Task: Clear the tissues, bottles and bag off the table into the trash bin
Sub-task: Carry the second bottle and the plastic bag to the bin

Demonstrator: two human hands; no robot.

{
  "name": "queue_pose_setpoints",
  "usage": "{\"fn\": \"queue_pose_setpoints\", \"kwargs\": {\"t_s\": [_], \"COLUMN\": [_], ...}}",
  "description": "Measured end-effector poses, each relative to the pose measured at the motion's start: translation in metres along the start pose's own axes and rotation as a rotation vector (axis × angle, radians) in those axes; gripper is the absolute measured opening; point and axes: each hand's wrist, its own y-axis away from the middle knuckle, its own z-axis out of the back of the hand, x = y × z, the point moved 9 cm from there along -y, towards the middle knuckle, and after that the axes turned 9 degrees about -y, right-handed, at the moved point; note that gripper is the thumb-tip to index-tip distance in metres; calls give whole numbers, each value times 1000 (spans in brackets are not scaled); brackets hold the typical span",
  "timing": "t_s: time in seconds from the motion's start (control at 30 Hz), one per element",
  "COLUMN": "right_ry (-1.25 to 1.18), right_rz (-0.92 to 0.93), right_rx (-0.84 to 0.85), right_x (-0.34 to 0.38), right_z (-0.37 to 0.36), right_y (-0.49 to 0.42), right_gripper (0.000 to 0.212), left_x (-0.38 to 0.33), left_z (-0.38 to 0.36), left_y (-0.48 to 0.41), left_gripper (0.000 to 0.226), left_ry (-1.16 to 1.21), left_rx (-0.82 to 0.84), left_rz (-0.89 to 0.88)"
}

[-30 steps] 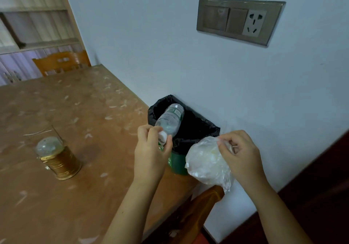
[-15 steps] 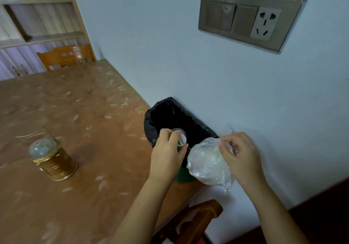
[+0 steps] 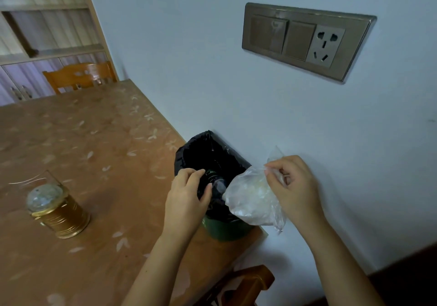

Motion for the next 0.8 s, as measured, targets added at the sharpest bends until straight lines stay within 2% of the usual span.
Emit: {"fn": "queue_pose_setpoints", "kwargs": {"t_s": [0.23,0.43,0.8], "right_ry": [-47,40,124], "right_rz": [-2,13,121], "right_rx": [94,181,247], "right_x": [4,2,-14], "right_z": [-41,-85,-151], "right_y": [-26,-51,-81], "right_gripper": [15,7,7], "left_x": [18,17,42], "left_z": [32,43,61], "left_y": [-3,8,28], "left_gripper": [34,36,34], "left_ry": [-22,-127,-204], "left_rx": [-59,-65,-70], "left_rz": [46,-28,69]}}
